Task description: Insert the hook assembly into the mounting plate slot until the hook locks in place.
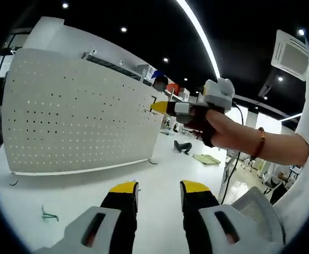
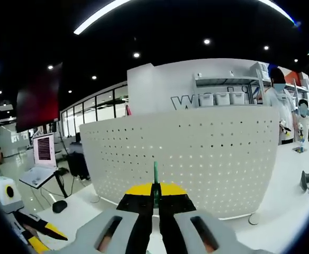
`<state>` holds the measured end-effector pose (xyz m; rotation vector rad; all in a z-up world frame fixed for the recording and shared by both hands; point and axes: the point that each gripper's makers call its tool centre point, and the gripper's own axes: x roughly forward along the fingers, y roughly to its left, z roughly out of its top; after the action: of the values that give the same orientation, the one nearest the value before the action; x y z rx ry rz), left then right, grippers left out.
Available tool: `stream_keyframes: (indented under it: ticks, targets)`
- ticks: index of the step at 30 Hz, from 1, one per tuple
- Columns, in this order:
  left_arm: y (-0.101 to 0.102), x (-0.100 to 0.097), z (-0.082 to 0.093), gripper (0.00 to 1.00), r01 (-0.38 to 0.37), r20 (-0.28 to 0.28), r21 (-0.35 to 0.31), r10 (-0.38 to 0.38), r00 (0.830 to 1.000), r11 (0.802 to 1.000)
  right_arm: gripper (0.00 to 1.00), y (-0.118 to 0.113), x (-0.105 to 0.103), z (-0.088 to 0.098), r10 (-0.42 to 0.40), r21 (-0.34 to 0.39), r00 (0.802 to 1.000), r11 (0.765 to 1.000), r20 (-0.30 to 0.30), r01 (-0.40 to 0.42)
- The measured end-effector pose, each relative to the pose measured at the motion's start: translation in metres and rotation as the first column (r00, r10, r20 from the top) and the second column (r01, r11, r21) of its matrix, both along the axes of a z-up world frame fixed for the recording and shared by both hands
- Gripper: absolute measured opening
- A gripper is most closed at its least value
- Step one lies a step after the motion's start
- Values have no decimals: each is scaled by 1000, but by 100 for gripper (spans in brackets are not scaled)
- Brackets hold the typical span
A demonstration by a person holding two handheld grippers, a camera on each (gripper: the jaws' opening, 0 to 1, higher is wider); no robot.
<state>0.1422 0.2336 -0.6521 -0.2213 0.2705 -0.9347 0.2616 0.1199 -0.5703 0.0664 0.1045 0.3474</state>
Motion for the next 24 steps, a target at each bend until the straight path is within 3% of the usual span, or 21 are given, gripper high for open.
stream_keyframes:
  ticks: [15, 18, 20, 24]
  targets:
    - [-12, 19, 18, 27, 13, 12, -17, -13, 1000, 1000, 1, 16, -22, -14, 65, 30, 998, 998, -26, -64]
    - [-14, 22, 22, 24, 11, 4, -47, -11, 1000, 999, 1, 19, -27, -15, 82, 40, 996, 996, -32, -81]
    - [-16, 23, 25, 24, 11, -1, -69, -11, 1000, 998, 1, 22, -32, -17, 99, 89, 994, 992, -42, -95]
    - [-20, 24, 27, 23, 15, -9, -92, -16, 1000, 996, 1, 30, -41, -21, 130, 59, 990, 990, -46, -127]
